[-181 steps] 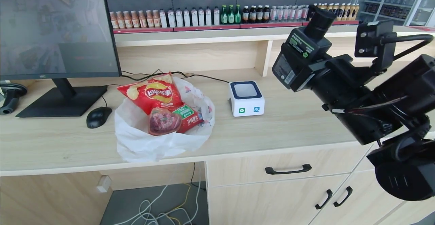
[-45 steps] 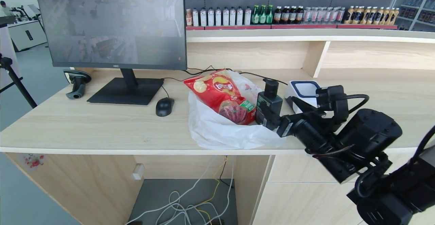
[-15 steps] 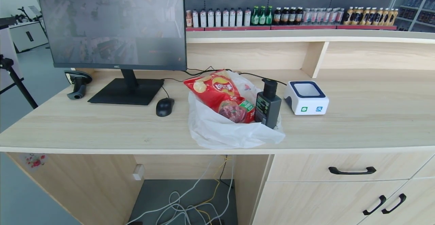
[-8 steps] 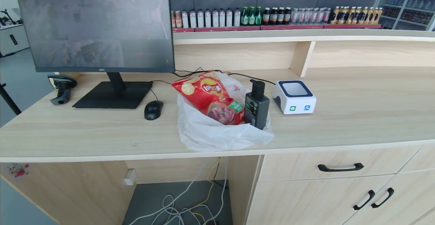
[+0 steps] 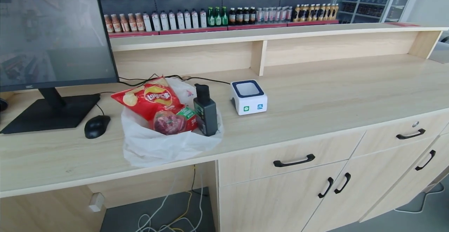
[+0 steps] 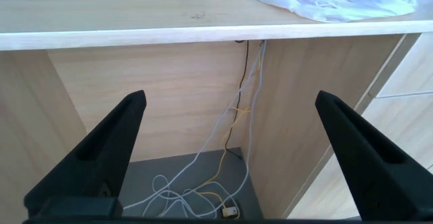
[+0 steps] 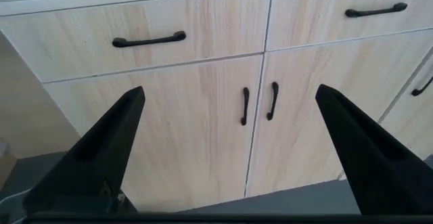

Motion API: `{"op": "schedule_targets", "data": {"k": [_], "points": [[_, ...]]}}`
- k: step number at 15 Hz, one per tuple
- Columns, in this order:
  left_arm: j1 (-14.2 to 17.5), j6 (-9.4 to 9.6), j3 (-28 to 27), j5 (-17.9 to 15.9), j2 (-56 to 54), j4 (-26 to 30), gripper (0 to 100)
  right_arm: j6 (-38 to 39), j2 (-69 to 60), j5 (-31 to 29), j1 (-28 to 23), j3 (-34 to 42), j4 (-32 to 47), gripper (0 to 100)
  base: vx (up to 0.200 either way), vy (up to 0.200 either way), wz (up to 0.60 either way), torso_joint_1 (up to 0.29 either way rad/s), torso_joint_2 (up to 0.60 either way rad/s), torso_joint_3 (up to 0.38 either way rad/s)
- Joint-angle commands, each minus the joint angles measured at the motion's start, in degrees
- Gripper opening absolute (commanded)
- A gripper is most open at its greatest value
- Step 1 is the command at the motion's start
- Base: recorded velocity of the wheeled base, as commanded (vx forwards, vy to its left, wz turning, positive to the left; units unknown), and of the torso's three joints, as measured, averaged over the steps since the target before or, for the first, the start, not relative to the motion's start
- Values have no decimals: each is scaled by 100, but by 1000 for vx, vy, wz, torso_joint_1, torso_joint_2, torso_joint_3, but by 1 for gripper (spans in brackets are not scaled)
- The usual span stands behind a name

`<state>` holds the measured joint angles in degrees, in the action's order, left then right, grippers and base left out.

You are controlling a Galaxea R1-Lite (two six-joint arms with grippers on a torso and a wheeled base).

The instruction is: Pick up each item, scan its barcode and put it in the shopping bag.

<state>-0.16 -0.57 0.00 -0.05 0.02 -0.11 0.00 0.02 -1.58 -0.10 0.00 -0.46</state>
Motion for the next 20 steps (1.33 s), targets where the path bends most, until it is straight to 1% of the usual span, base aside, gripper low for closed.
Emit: {"op": "schedule_targets", "data": {"k": [1, 2, 3, 4, 5, 6, 8, 10, 20], "points": [[7, -48, 0, 5, -2, -42, 100, -53, 112, 79, 27, 0, 11, 100, 0, 0, 0, 0, 0, 0], [-19, 101, -9, -4, 42, 29, 100, 35, 112, 211, 45, 0, 20, 100, 200, -200, 0, 2, 2, 12], [-2, 163, -18, -13, 15, 64, 100, 9, 33, 220, 19, 0, 29, 100, 0, -200, 0, 7, 7, -7], [7, 119, -18, -13, -2, 64, 100, -334, 6, 255, 27, 0, 11, 100, 0, -200, 0, -12, 7, 7], [7, 128, -18, -13, 6, 64, 100, -325, -2, 255, 27, 0, 20, 100, 0, -200, 0, -12, -2, -12], [-19, 251, -18, -21, -2, 81, 100, -299, -2, 255, 27, 0, 20, 100, 0, -200, 0, 17, 2, 2], [-11, 259, -18, -21, -2, 81, 100, -9, -2, 255, 27, 0, 38, 100, 0, -200, 0, 10, 5, 5], [-2, 207, -18, -21, -2, 81, 100, 44, -2, 255, 19, 0, 38, 100, 0, -200, 0, -5, -5, 0], [-2, 207, -18, -21, -2, 81, 100, 18, -2, 255, 19, 0, 38, 100, 0, -200, 0, 4, 1, 2]]}}
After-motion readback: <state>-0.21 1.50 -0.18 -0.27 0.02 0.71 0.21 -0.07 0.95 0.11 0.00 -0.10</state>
